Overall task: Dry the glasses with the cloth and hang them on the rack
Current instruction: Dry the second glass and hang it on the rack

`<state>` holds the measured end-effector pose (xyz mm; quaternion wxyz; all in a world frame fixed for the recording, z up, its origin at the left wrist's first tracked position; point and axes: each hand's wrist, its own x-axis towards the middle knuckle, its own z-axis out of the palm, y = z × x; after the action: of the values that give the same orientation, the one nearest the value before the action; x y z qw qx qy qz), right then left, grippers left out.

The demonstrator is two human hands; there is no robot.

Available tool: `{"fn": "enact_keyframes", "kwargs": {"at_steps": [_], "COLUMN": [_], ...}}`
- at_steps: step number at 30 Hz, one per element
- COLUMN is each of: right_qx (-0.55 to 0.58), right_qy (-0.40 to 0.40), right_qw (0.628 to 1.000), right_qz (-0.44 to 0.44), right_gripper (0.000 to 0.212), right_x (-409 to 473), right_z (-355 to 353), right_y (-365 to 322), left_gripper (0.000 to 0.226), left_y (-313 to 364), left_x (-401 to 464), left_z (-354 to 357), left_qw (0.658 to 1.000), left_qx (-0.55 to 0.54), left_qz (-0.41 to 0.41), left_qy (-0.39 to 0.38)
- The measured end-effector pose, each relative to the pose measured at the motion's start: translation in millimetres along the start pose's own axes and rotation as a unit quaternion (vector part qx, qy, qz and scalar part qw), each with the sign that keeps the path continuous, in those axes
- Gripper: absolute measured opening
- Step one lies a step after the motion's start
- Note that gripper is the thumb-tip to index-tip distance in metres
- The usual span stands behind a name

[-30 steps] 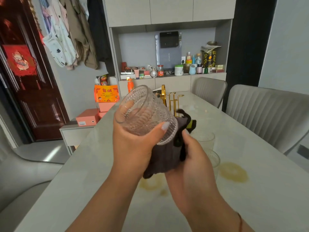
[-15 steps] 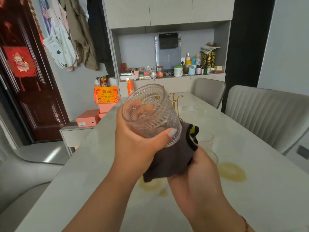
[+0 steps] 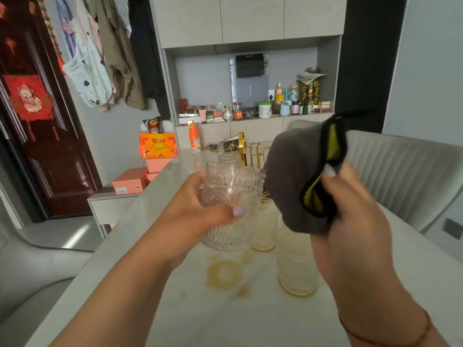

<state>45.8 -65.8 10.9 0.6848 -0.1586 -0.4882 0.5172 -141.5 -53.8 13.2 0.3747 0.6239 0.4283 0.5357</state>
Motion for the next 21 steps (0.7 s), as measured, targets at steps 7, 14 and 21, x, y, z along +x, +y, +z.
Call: {"fn": "enact_keyframes", "kwargs": {"at_steps": [7,14,21], "right_qx": [-0.134,-0.26,-0.333], "right_qy": [-0.11,-0.092,0.095], "right_qw": [0.985,0.958,0.921], "right_qz": [-0.012,-0.077,-0.18], "right_gripper": [0.023,0.011,0.013], "right_x": [2,23,47], "right_z": [-1,-3,-9], "right_y": [-7,-2,13], "left_gripper": [0.054,0.061,0.068], "left_y": [11,0,-4], "left_x": [3,6,-7], "left_z": [5,14,51], "left_qw": [0.965,0.905,0.86], "left_qx": [-0.161,-0.309,-0.461], "left_qz": [-0.111,-0.173,-0.217], "left_qy": [-0.175,-0.235,-0.01]}}
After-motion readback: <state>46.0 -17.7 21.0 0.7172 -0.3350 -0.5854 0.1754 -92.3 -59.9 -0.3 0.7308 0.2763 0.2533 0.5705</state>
